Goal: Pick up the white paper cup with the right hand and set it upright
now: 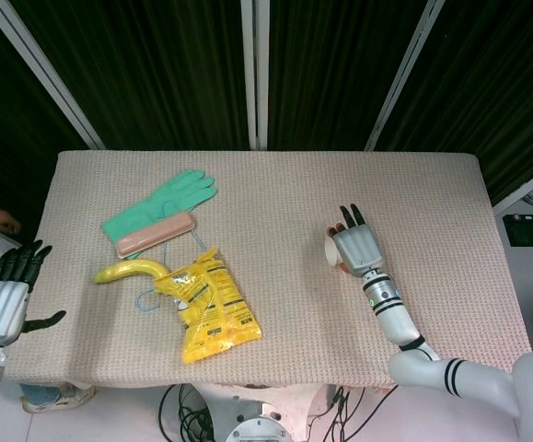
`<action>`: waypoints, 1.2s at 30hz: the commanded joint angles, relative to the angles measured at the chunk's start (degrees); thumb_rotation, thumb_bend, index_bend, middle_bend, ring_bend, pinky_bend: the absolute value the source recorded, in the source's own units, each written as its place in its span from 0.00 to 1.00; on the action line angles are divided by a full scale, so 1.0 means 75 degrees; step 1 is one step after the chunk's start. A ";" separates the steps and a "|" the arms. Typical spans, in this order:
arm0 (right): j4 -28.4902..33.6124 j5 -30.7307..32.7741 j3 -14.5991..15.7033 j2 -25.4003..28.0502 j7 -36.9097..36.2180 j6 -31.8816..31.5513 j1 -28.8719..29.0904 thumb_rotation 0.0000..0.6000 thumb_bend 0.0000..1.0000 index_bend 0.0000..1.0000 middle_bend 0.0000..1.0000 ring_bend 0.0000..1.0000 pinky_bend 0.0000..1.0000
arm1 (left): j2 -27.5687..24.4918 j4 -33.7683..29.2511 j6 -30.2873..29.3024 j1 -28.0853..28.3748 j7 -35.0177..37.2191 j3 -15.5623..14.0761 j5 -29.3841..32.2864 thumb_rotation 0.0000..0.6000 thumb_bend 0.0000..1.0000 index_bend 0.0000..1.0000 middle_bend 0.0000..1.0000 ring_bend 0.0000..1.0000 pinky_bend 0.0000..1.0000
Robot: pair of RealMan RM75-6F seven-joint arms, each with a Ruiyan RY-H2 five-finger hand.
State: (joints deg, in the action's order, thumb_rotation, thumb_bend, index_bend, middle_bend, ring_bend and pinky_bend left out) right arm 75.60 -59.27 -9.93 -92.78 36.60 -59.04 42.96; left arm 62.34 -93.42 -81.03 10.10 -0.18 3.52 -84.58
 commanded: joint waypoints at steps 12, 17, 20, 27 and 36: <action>0.0344 -0.1312 -0.0707 0.0063 -0.6293 -0.0379 -0.0850 1.00 0.12 0.54 0.49 0.12 0.00 | 0.0029 0.0045 0.0034 0.0023 0.0002 -0.0004 -0.0006 1.00 0.06 0.02 0.00 0.00 0.00; -0.0148 -0.1904 -0.0627 0.0031 -0.9626 -0.0038 -0.1173 1.00 0.11 0.54 0.49 0.12 0.00 | 0.0097 0.0081 0.0077 0.0061 -0.0077 -0.0006 -0.0013 1.00 0.06 0.02 0.00 0.00 0.00; -0.0461 -0.2178 -0.0513 -0.0014 -1.1012 0.0224 -0.1229 1.00 0.07 0.54 0.49 0.12 0.00 | 0.0143 0.0110 0.0103 0.0083 -0.0130 -0.0002 -0.0005 1.00 0.06 0.02 0.00 0.00 0.00; -0.1271 -0.2894 -0.0106 -0.0141 -1.2831 0.0565 -0.1152 1.00 0.08 0.55 0.49 0.12 0.02 | 0.0247 0.0227 0.0127 0.0115 -0.0178 -0.0006 -0.0016 1.00 0.06 0.02 0.00 0.00 0.00; -0.2199 -0.3609 0.0424 -0.0470 -1.3257 0.0268 -0.1115 1.00 0.11 0.57 0.49 0.12 0.03 | 0.0304 0.0305 0.0083 0.0127 -0.0168 -0.0011 -0.0076 1.00 0.06 0.02 0.00 0.00 0.00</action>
State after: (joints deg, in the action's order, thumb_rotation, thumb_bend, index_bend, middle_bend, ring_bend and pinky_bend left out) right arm 59.62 -85.80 -7.25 -95.89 -62.70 -56.55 34.65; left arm 64.62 -91.13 -80.40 11.05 -1.44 3.44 -85.15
